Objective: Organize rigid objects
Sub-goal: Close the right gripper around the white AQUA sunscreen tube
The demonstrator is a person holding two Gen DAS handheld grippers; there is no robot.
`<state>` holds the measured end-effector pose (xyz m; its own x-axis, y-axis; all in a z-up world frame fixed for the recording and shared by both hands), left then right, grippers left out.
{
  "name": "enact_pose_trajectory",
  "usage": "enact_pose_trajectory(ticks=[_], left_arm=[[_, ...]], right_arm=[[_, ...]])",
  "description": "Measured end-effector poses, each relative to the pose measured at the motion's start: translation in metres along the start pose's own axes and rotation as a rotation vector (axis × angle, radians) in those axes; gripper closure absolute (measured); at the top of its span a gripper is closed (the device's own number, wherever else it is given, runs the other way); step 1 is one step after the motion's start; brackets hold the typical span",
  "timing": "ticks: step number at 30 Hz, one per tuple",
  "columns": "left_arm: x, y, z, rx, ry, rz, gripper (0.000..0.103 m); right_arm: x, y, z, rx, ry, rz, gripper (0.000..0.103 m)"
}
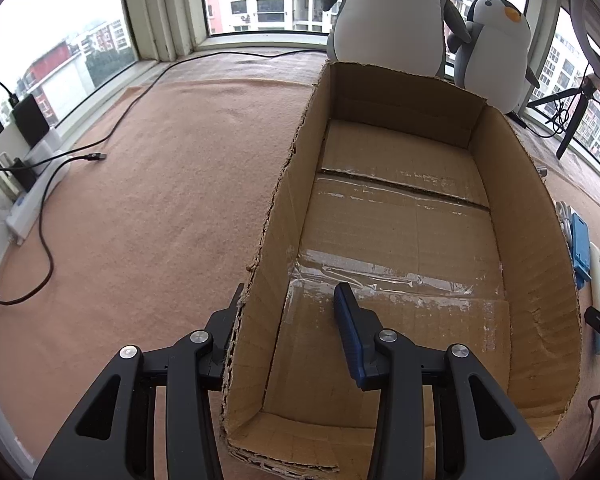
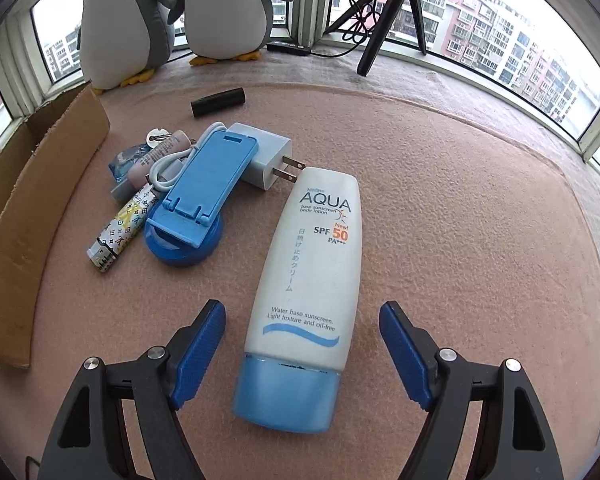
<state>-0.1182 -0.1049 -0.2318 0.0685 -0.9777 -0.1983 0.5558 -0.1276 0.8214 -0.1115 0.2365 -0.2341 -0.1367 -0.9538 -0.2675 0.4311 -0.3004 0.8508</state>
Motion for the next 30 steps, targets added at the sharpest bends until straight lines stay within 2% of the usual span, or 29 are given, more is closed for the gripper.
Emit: enact_pose_trajectory(ticks=[3,6,11,23,30], left_arm=[[0.001,0.000,0.001,0.003,0.003,-0.006,0.064],[0.000,0.000,0.001,0.003,0.004,-0.011,0.064],[-0.001,0.000,0.001,0.004,0.005,-0.020,0.064],[0.004,0.000,0.000,0.018,0.029,-0.059,0.065],[0.003,0.000,-0.001,0.021,0.022,-0.054,0.067]], right_arm=[[0.003,0.002,0.001,0.001,0.000,0.020,0.041],[0.006,0.005,0.000,0.006,0.005,0.047,0.054],[0.006,0.006,-0.002,0.006,0.008,0.059,0.060],[-0.011,0.010,-0.002,0.005,-0.058,0.091,0.063],[-0.020,0.016,0.003,-0.015,-0.087,0.090,0.064]])
Point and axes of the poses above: each gripper's, at about its wrist camera, not at the fingertips, and y roughly against the way its jaws point, x to its left, z to its top, the point moved 7 cm from there along -y, roughly the way its jaws point, and after that the axes turned 13 degrees about -z, right-handed, at the moved point
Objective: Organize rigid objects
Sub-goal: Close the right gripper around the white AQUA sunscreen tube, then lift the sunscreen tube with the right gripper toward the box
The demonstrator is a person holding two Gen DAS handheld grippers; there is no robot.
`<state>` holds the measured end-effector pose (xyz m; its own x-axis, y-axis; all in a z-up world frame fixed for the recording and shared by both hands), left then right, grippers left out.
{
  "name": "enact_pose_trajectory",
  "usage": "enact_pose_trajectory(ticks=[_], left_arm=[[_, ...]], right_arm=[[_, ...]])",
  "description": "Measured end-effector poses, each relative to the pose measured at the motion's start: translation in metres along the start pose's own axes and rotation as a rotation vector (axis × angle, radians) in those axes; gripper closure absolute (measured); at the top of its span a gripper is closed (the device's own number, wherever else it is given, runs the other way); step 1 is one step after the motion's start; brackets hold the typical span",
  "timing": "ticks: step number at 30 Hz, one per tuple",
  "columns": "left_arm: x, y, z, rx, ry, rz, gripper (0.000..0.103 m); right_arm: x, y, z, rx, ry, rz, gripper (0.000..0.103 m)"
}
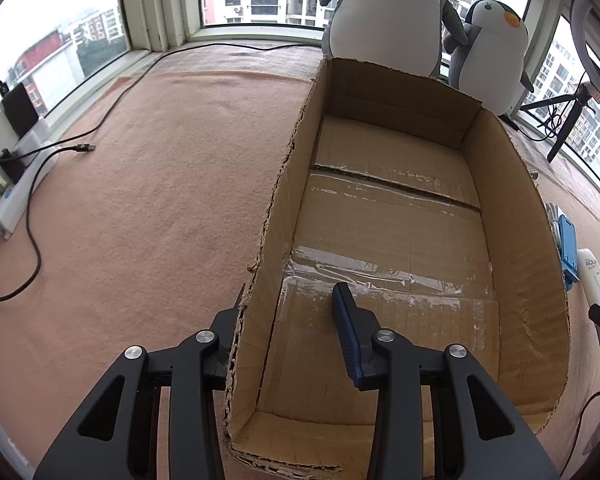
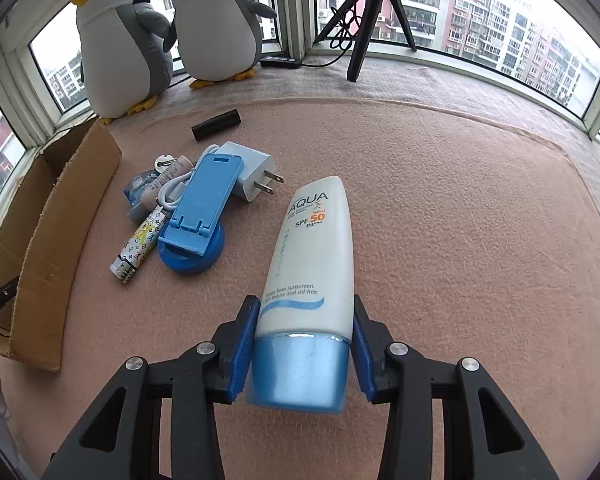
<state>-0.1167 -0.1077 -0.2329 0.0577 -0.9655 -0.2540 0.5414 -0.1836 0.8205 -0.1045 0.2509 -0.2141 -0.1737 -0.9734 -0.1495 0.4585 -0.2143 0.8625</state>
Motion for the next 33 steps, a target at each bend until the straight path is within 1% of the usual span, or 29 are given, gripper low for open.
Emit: enact_pose_trajectory(ticks=[5,11,15,18,21,23,29,31,33], left_arm=[[0.000,-0.001,0.000,0.005,-0.016,0.008,0.068],[0.001,-0.002,0.000,-0.001,-0.012,0.011,0.068],[0.000,-0.002,0.000,-0.003,-0.011,0.012,0.068],[0.001,-0.002,0.000,-0.005,-0.013,0.012,0.068],[0.001,-0.001,0.000,-0.007,-0.011,0.011,0.068],[0.001,-0.001,0.000,-0.008,-0.011,0.010,0.068],[0.001,-0.002,0.000,-0.007,-0.008,0.007,0.068],[0.001,-0.002,0.000,-0.007,-0.008,0.008,0.068],[0.001,-0.002,0.000,-0.008,-0.007,0.008,0.068]], right_arm=[[-0.005,0.006,0.003,-0.008,-0.020,0.008,0.065],[-0.003,0.024,0.014,-0.047,-0.029,0.032,0.069],[0.003,0.030,0.022,-0.079,0.001,0.012,0.072],[0.003,0.025,0.021,-0.062,-0.006,0.031,0.072],[-0.001,0.017,0.016,-0.007,-0.045,0.105,0.073],[-0.004,0.010,0.013,0.024,-0.064,0.127,0.073],[0.003,-0.018,-0.001,0.069,-0.012,0.107,0.074],[0.007,-0.017,0.000,0.042,0.031,0.084,0.075],[0.010,-0.018,0.003,0.042,0.047,0.087,0.075]])
Point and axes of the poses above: each gripper's, at about its wrist camera, not at the fingertips, and y roughly against the way its jaws point, x to its left, z to its top, the point moved 7 cm from there along -y, roughly the way its jaws point, and after that the axes turned 13 degrees about -z, right-handed, at the moved point
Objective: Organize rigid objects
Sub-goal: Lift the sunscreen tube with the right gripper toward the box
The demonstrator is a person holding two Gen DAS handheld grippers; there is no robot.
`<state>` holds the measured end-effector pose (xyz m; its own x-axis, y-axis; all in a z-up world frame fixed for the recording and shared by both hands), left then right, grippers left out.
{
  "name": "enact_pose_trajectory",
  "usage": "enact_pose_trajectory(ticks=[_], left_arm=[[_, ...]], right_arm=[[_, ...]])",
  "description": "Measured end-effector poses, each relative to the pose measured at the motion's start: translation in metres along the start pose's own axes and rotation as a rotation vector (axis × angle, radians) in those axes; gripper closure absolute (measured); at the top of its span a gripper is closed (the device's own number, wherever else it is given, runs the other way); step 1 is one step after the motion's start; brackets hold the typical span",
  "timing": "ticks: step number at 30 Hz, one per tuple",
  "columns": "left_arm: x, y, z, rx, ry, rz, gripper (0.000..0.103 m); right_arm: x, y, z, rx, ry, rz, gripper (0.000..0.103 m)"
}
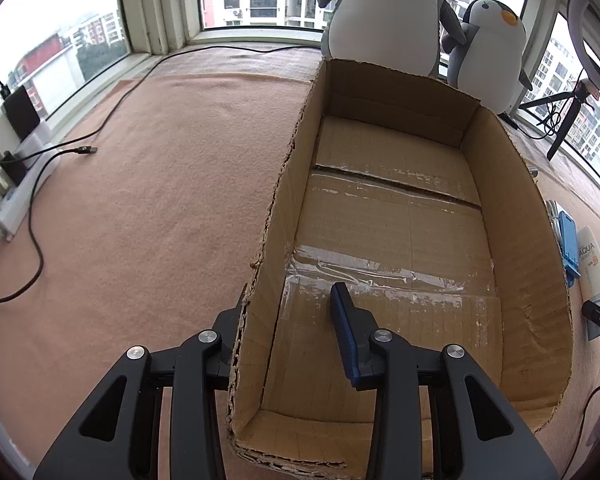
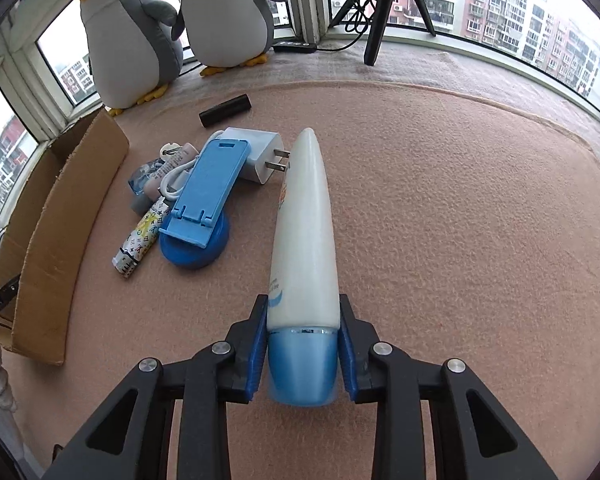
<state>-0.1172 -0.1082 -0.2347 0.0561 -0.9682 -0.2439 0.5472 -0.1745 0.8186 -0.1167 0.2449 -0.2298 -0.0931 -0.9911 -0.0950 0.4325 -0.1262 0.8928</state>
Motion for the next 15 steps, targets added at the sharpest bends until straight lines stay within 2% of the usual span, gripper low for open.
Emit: enact_pose_trajectory(ticks=[5,10,13,15], left_arm=[[0.000,0.000,-0.001,-0.002,0.004,-0.002,0.068],[-0.001,0.000,-0.001,-0.002,0.005,-0.002,0.068],[-0.001,0.000,-0.001,-0.002,0.004,-0.002,0.068],[-0.001,0.000,-0.001,-0.002,0.005,-0.003,0.068]], right_arm=[[0.006,-0.006,0.010,-0.001,0.056,-0.021,0.072],[0.005,-0.012,0.022,-0.011,0.049,-0.035,0.074],[0.001,-0.013,0.025,-0.005,0.012,-0.005,0.075],[-0.002,-0.011,0.025,0.016,-0.041,0.063,0.075]])
Point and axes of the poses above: each gripper's, at about its wrist camera, not at the fingertips, and y roughly against the way its jaws point, x to its left, z to its top, the point moved 7 cm from there along -y, roughly the way its jaws point, and after that the axes turned 13 degrees about -z, right-handed, at the moved point
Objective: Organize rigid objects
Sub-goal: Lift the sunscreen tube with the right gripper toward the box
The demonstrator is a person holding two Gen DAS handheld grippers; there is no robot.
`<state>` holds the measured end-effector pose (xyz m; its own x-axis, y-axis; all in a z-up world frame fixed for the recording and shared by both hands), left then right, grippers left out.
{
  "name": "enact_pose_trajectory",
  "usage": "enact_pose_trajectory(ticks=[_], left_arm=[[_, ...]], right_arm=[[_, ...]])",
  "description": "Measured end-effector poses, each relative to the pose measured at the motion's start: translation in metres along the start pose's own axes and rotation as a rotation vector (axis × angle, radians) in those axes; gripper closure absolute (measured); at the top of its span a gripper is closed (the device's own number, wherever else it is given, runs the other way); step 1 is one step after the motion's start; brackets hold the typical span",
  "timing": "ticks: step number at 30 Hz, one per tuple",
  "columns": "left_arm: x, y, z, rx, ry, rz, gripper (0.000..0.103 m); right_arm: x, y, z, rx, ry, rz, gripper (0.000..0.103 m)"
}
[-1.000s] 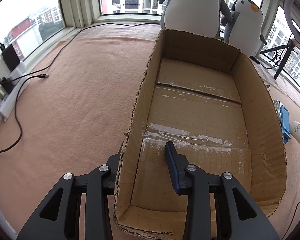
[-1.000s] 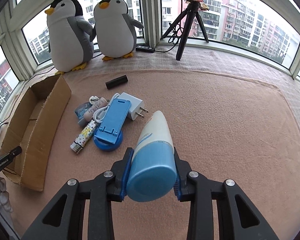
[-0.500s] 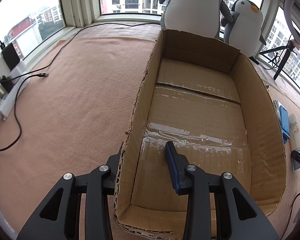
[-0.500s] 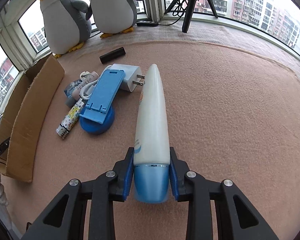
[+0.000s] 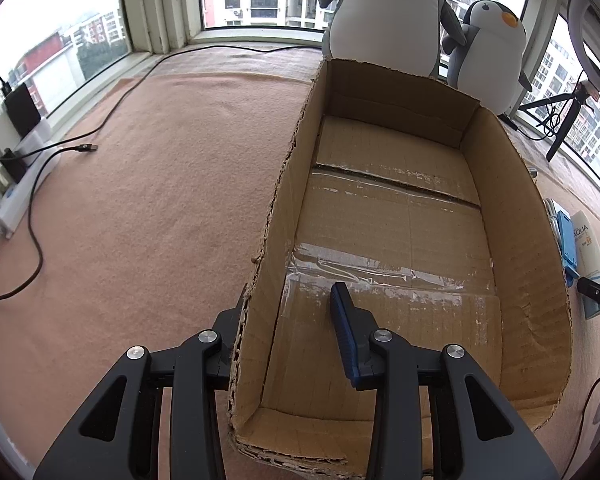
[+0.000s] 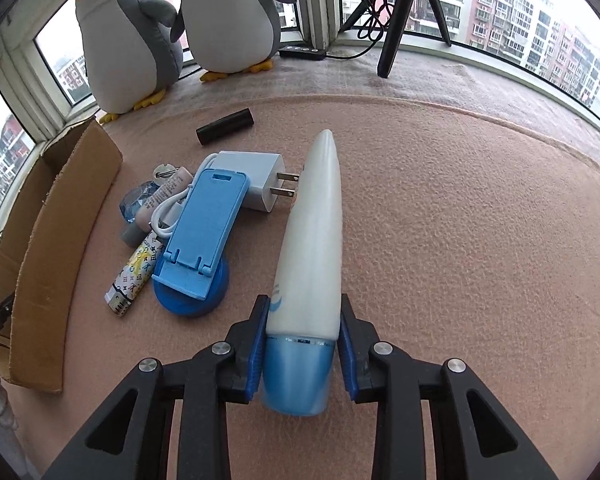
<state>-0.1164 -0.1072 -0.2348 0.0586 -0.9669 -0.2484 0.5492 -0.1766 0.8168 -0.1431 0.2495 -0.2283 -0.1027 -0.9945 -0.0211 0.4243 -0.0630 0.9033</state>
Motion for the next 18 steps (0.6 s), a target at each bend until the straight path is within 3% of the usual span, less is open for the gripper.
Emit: enact_pose_trajectory(ticks=[5,9,18], left_arm=[[-0.001,0.000,0.000,0.000,0.001,0.000,0.068],[-0.001,0.000,-0.001,0.000,-0.001,0.000,0.068],[-0.001,0.000,-0.001,-0.004,0.003,-0.005,0.068]], right_arm=[[-0.006,0.019,-0.001,0.019,-0.120,0.153,0.075],[0.001,0.042,0.002,-0.003,-0.151,0.221,0.075],[0.073,0.097,0.021,-0.092,-0.010,0.318,0.075]])
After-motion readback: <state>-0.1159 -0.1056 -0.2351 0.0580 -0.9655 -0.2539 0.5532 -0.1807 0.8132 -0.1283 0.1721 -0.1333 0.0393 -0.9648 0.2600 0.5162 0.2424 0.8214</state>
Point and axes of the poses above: each gripper's, at about its wrist camera, not at the fingertips, and y roughly against the way its jaws point, x to its left, z to its top, the point moved 7 cm from there along -y, roughly the way its jaws point, and after that the axes turned 13 degrees about -z, right-handed, at the moved point
